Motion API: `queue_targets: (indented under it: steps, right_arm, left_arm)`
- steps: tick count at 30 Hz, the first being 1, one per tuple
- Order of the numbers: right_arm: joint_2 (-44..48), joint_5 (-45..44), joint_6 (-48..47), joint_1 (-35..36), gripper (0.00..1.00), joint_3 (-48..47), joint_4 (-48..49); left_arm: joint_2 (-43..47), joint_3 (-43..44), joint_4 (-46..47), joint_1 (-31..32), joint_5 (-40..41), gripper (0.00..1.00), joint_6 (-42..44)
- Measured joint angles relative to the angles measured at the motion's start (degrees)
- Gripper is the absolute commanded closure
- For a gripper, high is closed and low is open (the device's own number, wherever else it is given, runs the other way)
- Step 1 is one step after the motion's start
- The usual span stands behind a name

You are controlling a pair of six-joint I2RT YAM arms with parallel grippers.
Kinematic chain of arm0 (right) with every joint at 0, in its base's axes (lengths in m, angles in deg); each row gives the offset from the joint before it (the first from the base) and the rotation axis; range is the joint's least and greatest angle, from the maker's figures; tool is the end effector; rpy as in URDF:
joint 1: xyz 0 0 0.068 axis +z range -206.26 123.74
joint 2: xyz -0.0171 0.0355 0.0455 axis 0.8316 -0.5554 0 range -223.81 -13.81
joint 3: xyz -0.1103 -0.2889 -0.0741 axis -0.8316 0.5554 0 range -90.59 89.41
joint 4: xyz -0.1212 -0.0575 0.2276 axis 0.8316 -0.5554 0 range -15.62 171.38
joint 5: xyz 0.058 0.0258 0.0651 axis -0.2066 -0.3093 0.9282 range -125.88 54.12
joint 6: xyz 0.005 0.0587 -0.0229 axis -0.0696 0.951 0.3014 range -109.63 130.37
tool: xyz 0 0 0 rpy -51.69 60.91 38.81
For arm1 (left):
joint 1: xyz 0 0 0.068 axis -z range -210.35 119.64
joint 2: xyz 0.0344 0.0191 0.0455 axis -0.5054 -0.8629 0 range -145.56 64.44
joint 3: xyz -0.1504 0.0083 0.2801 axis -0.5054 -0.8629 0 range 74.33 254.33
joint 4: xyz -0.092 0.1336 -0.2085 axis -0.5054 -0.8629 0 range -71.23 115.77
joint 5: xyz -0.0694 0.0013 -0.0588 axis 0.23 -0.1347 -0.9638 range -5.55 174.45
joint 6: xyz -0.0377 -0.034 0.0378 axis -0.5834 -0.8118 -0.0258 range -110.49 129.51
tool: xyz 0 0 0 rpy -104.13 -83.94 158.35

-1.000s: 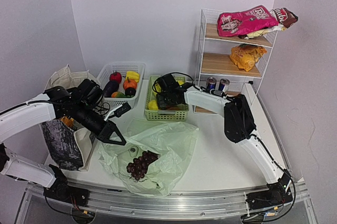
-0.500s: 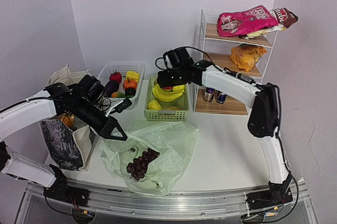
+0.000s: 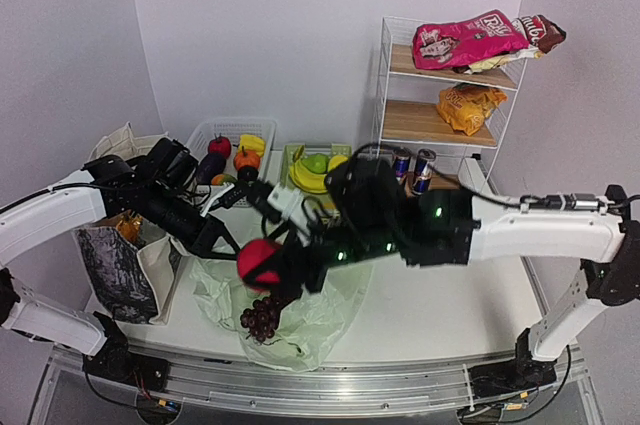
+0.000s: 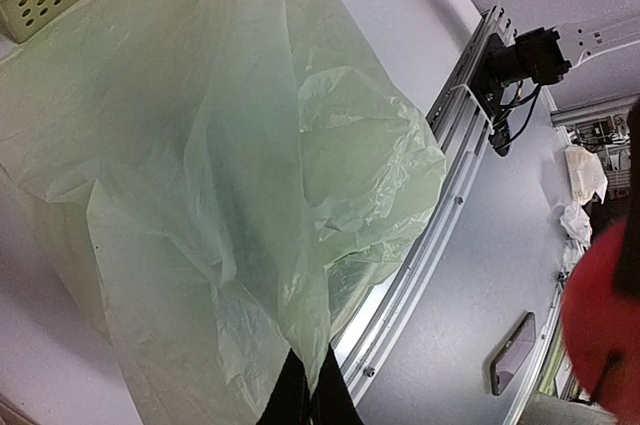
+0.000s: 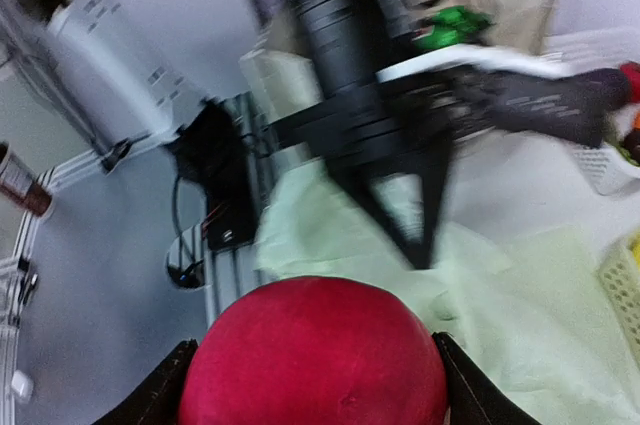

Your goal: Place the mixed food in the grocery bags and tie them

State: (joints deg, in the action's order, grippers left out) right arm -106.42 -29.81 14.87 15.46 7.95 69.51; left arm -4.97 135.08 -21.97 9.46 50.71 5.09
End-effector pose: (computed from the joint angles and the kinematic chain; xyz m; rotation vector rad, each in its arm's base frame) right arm 0.1210 0.3830 0.3868 -1.2242 1.7087 0.9454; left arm 0.1580 -0.1670 0.3308 1.0288 2.4320 -1.0378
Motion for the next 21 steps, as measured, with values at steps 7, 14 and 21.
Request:
queue_targets:
  steps: [7,14,21]
  right_arm:
    - [-10.1,-10.8,-6.2,7.5,0.97,7.7,16.2]
    - [-20.2,-29.0,-13.5,6.9,0.84,9.1,26.6]
    - [-26.6,-41.7,-17.3,6.7,0.14,5.5,31.2]
  left_arm:
    - [0.0,0.0,0.3,0.0,0.0,1.00,0.0]
    - [0.7,0.0,0.3,0.0,-0.1,1.00,0.0]
    - [0.8,0.0,0.3,-0.3,0.5,1.00,0.1]
